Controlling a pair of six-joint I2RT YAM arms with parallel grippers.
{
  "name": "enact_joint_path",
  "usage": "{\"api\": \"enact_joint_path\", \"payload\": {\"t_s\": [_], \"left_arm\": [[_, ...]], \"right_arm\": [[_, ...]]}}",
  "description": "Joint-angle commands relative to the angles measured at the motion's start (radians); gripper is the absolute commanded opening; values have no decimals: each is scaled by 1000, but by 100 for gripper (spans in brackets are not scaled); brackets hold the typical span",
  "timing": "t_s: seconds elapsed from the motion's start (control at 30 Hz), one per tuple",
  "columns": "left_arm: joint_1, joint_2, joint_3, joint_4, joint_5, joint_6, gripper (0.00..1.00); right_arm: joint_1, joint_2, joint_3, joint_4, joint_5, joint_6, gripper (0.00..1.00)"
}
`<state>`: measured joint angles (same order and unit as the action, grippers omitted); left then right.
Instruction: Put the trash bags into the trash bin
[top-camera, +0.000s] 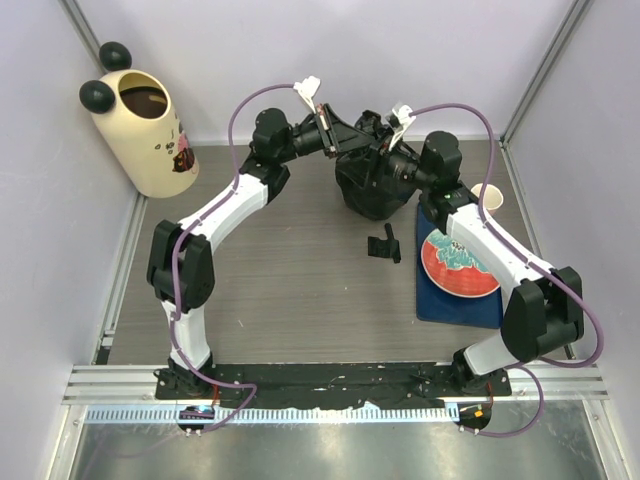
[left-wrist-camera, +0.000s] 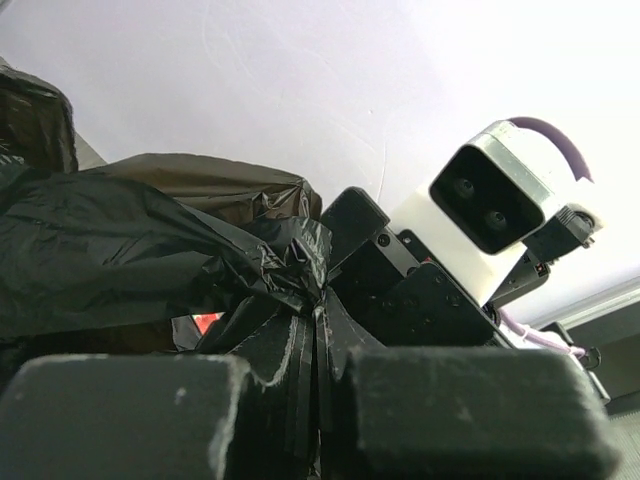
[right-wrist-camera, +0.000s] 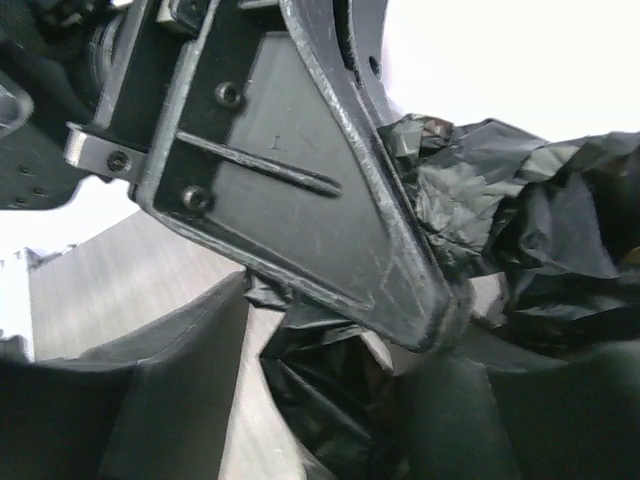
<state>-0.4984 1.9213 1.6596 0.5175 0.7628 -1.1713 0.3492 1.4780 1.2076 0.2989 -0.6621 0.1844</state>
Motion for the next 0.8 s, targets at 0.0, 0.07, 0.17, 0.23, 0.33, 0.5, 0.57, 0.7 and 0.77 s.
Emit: {"api": "enact_joint_path", "payload": {"t_s": [0.0, 0.07, 0.17, 0.23, 0.33, 0.5, 0.57, 0.7, 0.77], "left_arm": [[-5, -70, -7, -10, -37, 15, 6], [-5, -79, -6, -33, -51, 31, 8], [1, -105, 11, -134, -75, 105, 17], [12, -133, 17, -262, -103, 183, 34], [50, -178, 23, -431, -138, 311, 58], [116, -251, 155, -994, -333, 801, 80], [121, -284, 190, -1143, -569, 1022, 100], [167, -297, 245, -1218, -893, 1272, 100], [217, -256, 320, -1215, -1067, 1439, 100]], "right_arm": [[7, -4, 4, 83, 79, -57, 44], [7, -8, 3, 59, 105, -77, 24], [5, -21, -5, 28, 144, -98, 1], [2, -39, -11, 17, 150, -103, 1], [-10, -62, -23, 0, 160, -103, 1], [-38, -85, -25, -64, 186, -111, 1], [-50, -94, -25, -75, 190, -111, 1], [-58, -96, -17, -93, 177, -108, 1], [-59, -94, -17, -96, 174, -109, 1]]}}
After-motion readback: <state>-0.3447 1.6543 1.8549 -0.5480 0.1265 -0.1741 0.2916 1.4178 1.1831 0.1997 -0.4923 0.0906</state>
